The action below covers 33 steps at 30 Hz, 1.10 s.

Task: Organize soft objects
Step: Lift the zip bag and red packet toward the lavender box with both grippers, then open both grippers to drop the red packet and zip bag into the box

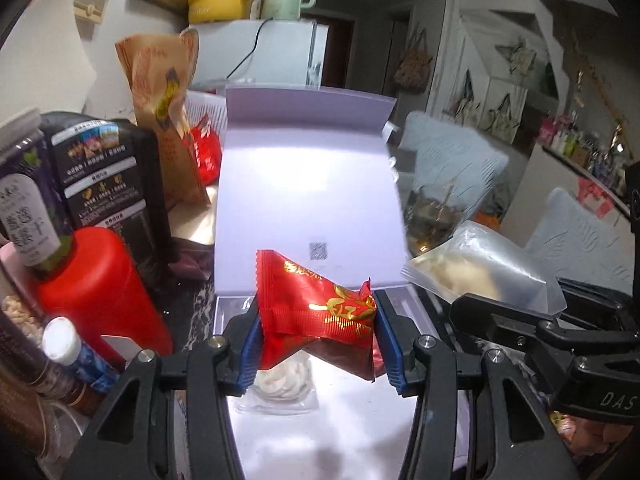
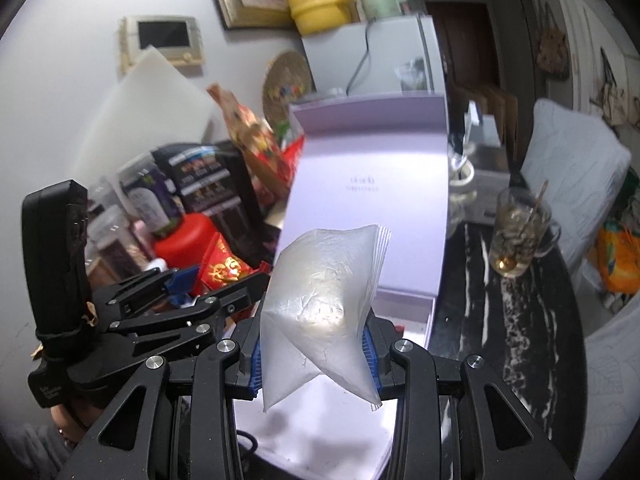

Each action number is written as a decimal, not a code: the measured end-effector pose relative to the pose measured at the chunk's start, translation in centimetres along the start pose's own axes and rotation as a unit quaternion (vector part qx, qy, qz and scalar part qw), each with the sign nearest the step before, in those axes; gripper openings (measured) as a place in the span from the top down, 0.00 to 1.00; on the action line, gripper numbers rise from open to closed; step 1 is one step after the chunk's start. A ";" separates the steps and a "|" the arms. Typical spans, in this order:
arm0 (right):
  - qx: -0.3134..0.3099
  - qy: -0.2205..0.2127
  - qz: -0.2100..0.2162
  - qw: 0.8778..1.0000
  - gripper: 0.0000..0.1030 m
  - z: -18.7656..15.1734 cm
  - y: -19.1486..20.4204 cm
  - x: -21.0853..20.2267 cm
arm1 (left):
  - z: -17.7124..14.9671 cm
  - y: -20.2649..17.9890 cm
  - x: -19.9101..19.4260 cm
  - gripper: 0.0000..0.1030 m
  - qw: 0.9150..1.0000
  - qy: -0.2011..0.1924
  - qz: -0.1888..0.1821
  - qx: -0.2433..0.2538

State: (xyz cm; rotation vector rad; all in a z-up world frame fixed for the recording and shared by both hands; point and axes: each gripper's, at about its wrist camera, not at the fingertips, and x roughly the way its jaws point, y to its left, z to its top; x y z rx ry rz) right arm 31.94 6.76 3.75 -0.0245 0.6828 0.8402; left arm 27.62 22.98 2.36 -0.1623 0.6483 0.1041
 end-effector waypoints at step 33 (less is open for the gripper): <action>0.015 0.125 -0.089 0.988 0.54 -0.6 -4.1 11.4 | -2.4 1.0 9.6 0.50 0.983 0.165 0.084 0.010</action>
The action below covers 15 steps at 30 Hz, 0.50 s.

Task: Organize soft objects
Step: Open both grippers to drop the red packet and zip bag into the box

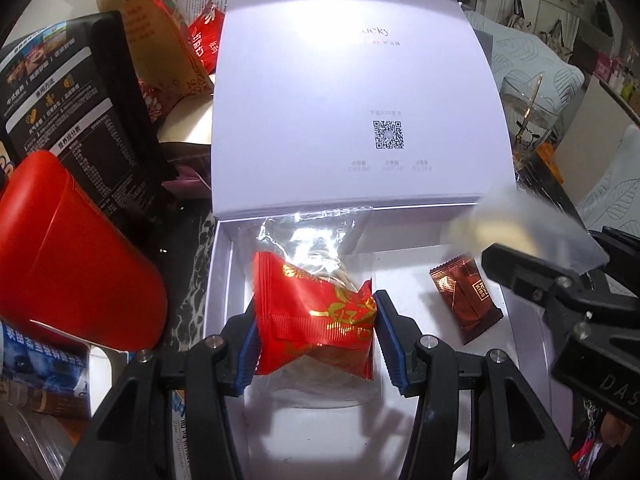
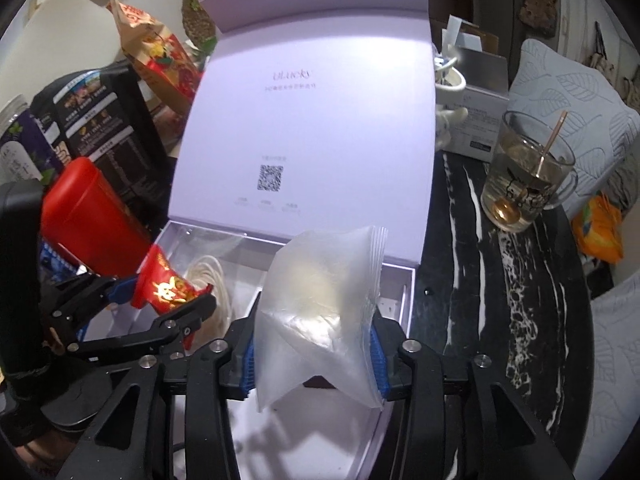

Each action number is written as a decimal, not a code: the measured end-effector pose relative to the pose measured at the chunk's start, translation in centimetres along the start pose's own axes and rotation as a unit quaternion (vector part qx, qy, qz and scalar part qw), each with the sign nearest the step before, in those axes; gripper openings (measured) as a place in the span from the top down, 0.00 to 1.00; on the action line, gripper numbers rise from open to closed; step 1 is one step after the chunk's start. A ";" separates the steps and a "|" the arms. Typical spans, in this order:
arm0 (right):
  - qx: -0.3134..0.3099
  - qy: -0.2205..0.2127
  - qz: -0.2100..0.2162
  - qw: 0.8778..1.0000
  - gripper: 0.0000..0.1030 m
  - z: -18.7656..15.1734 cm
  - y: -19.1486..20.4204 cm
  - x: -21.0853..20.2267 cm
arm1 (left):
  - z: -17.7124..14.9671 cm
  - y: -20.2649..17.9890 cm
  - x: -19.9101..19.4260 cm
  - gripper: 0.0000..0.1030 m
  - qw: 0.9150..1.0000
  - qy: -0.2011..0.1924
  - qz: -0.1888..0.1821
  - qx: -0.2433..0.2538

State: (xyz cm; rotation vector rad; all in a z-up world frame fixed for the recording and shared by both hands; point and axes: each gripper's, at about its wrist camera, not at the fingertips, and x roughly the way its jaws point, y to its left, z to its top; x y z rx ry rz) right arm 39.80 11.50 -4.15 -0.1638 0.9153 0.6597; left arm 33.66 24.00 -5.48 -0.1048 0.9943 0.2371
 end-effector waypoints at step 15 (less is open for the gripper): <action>0.013 0.003 -0.032 0.999 0.37 -0.6 -0.3 -1.9 | 0.3 -0.3 -3.4 0.38 0.999 -0.032 0.038 0.005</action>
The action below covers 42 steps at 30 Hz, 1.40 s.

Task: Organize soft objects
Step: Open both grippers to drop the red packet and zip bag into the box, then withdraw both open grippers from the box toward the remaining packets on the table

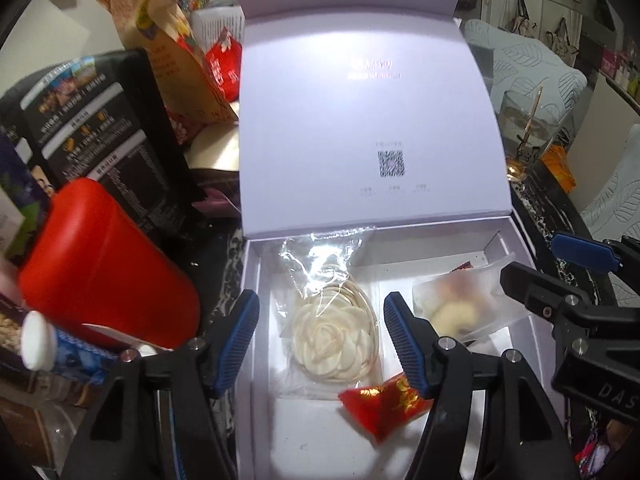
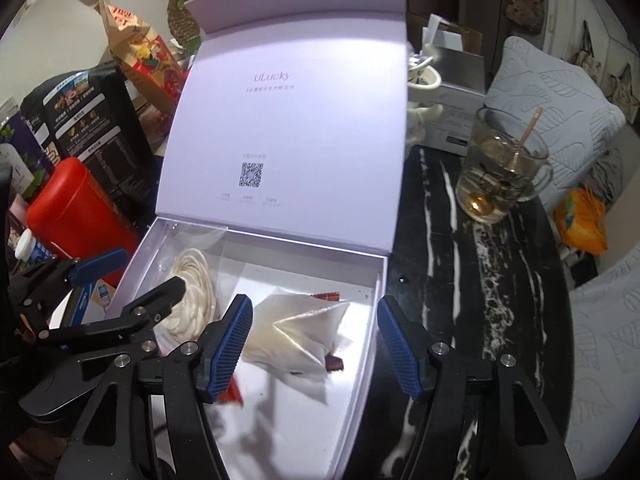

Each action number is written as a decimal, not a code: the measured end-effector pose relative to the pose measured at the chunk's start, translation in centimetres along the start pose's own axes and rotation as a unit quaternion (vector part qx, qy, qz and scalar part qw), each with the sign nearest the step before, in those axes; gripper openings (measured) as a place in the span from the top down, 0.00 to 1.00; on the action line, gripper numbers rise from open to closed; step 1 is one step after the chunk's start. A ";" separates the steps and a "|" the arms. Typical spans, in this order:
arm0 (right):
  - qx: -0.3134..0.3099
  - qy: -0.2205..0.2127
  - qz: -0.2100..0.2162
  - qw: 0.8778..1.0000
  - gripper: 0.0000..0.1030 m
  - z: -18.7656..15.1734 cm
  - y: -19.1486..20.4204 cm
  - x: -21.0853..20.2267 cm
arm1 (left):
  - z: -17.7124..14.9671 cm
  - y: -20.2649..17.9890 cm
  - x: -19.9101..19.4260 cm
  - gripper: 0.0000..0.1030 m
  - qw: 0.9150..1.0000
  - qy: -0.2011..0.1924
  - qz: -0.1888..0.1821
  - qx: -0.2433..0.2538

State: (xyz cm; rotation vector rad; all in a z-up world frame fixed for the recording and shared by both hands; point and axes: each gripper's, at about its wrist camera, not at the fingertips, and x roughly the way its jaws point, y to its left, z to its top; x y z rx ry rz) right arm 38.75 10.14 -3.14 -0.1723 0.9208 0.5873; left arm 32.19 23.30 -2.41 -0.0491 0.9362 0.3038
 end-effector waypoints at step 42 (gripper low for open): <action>-0.034 -0.259 -0.032 0.965 0.26 -9.0 3.7 -29.1 | -5.5 -1.5 -27.7 0.18 0.955 -0.261 -0.125 0.070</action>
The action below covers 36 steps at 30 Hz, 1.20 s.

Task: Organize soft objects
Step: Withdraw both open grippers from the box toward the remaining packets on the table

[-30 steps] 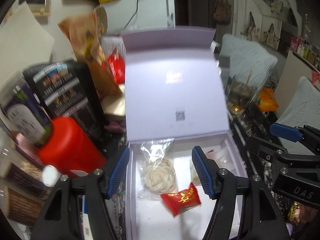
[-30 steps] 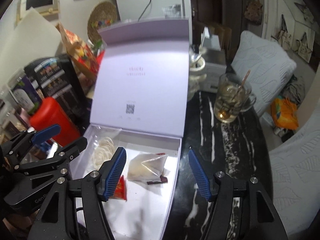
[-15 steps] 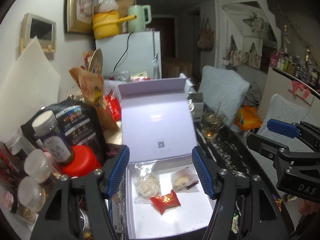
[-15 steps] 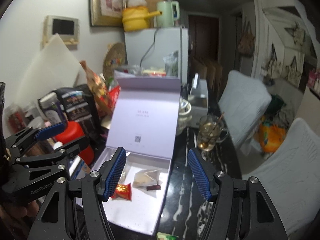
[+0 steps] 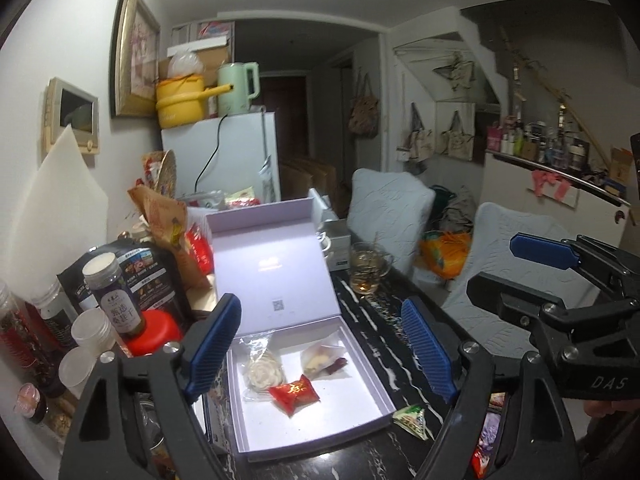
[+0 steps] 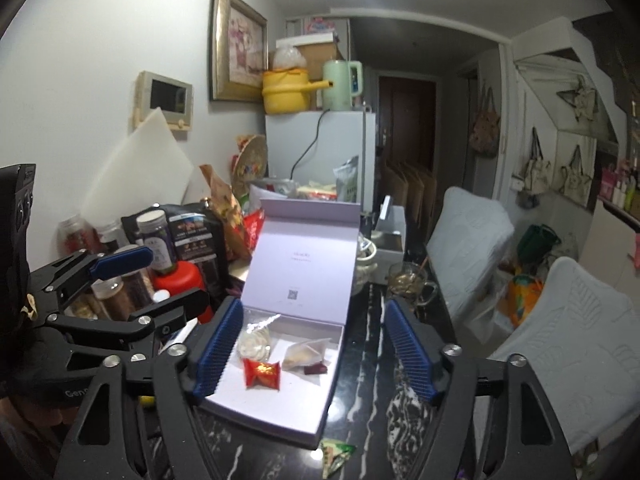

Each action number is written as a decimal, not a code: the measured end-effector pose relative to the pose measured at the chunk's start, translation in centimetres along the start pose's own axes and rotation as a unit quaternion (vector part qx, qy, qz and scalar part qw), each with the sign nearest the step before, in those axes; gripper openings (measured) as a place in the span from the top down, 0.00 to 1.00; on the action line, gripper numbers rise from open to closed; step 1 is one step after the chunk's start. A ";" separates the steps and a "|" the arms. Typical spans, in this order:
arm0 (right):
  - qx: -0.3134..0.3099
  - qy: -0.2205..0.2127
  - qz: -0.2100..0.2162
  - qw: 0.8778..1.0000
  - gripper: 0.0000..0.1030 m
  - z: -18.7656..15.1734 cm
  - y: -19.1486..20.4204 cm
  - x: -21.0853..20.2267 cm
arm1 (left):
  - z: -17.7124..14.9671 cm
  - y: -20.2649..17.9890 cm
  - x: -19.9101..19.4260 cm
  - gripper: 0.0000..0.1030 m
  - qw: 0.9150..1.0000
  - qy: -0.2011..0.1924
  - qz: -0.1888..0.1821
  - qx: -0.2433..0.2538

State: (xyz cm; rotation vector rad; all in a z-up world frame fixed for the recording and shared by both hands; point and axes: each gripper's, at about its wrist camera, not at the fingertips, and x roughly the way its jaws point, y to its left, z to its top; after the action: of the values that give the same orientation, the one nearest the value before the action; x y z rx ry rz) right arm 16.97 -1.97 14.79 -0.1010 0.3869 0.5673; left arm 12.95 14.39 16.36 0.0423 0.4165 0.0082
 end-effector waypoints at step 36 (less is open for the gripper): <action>0.089 0.047 -0.064 0.993 0.15 -16.1 -2.4 -6.7 | -13.6 -8.0 2.0 0.03 0.981 0.153 -0.121 -0.001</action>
State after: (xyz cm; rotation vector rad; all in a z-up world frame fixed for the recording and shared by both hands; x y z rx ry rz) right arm 7.81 -10.56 2.49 0.0191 0.5174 0.3997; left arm 9.29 6.99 2.82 -0.0129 0.7272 -0.2272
